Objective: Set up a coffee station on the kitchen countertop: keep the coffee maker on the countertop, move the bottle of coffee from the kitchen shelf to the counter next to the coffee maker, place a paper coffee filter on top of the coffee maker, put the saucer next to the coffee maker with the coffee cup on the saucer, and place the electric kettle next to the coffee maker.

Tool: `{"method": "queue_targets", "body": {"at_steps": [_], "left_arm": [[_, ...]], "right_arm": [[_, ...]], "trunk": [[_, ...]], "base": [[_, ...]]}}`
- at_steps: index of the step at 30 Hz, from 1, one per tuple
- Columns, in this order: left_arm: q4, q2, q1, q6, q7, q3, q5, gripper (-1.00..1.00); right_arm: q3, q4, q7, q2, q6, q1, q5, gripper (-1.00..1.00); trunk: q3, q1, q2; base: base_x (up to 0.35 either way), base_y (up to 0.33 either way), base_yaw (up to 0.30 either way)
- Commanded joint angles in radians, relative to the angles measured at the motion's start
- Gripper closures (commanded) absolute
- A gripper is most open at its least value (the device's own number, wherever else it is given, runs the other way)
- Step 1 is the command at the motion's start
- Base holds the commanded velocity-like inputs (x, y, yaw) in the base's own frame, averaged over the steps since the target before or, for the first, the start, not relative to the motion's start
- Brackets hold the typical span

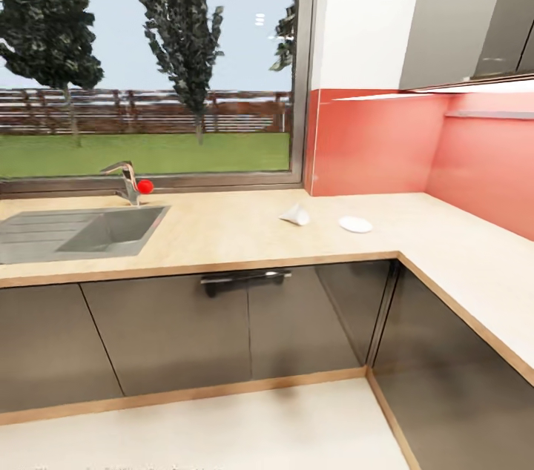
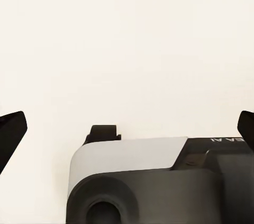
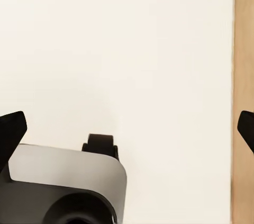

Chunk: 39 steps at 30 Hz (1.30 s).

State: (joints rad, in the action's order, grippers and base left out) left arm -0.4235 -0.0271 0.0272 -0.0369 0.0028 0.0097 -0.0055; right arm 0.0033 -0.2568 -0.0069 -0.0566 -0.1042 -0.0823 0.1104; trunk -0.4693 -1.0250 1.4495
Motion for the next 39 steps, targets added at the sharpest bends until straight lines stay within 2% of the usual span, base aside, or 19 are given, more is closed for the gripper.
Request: {"method": "queue_targets", "body": {"at_steps": [1, 14, 18, 20, 22, 26, 27, 29, 34, 35, 39], "left_arm": [[-0.001, 0.000, 0.000, -0.001, 0.000, 0.001, -0.001, -1.00], [-0.001, -0.001, 0.000, -0.001, 0.000, 0.002, 0.000, -1.00], [-0.006, -0.003, 0.000, -0.002, -0.004, -0.006, 0.005, -1.00], [-0.005, -0.002, 0.000, -0.002, -0.004, -0.005, 0.005, -1.00], [-0.002, -0.002, 0.000, -0.002, -0.004, -0.004, 0.006, -1.00], [-0.001, -0.002, 0.000, -0.003, -0.005, -0.003, 0.007, -1.00], [0.000, -0.002, 0.000, -0.004, -0.005, -0.002, 0.007, -1.00], [0.000, -0.002, 0.000, -0.009, -0.006, 0.000, 0.007, -1.00], [0.000, -0.002, 0.000, -0.034, -0.005, 0.002, 0.008, -1.00], [0.000, -0.003, 0.000, -0.040, -0.005, 0.000, 0.008, -1.00], [0.000, -0.002, 0.000, -0.046, -0.005, -0.003, 0.008, -1.00]], "right_arm": [[0.000, 0.001, 0.001, -0.002, -0.002, -0.001, 0.009, -1.00], [-0.001, 0.031, 0.005, -0.006, -0.002, 0.001, 0.014, -1.00], [0.000, -0.201, 0.010, -0.001, -0.002, -0.007, 0.012, -1.00], [0.000, -0.268, 0.020, -0.001, -0.002, -0.005, 0.013, -1.00], [0.000, -0.438, 0.127, -0.002, 0.000, -0.001, 0.012, -1.00], [-0.002, -0.605, 0.289, -0.002, 0.004, 0.006, 0.012, -1.00], [-0.004, -0.685, 0.368, -0.003, 0.007, 0.013, 0.010, -1.00], [-0.006, -0.770, 0.432, -0.004, 0.013, 0.020, 0.009, -1.00], [-0.010, -0.976, 0.513, -0.004, 0.076, 0.033, 0.002, -1.00], [-0.011, -1.052, 0.528, -0.004, 0.117, 0.036, -0.004, -1.00], [-0.011, -1.178, 0.543, -0.001, 0.206, 0.036, -0.018, -1.00]], "trunk": [[-0.001, 0.000, 0.000], [-0.001, 0.000, 0.000], [-0.001, 0.000, 0.000], [-0.001, 0.000, 0.000], [-0.001, 0.000, 0.000], [-0.001, 0.000, 0.000], [-0.001, 0.000, 0.000], [-0.001, 0.000, 0.000], [-0.001, 0.000, 0.000], [-0.001, 0.000, 0.000], [-0.001, 0.000, 0.000]], "base": [[0.000, 0.000, 0.115], [0.112, 0.000, 0.014], [0.000, 0.000, 0.000], [0.000, 0.000, 0.000], [0.000, 0.000, 0.000], [0.000, 0.000, 0.000], [0.000, 0.000, 0.000], [0.000, 0.000, 0.000], [0.000, 0.000, 0.000], [0.000, 0.000, 0.000], [0.000, 0.000, 0.000]]}}
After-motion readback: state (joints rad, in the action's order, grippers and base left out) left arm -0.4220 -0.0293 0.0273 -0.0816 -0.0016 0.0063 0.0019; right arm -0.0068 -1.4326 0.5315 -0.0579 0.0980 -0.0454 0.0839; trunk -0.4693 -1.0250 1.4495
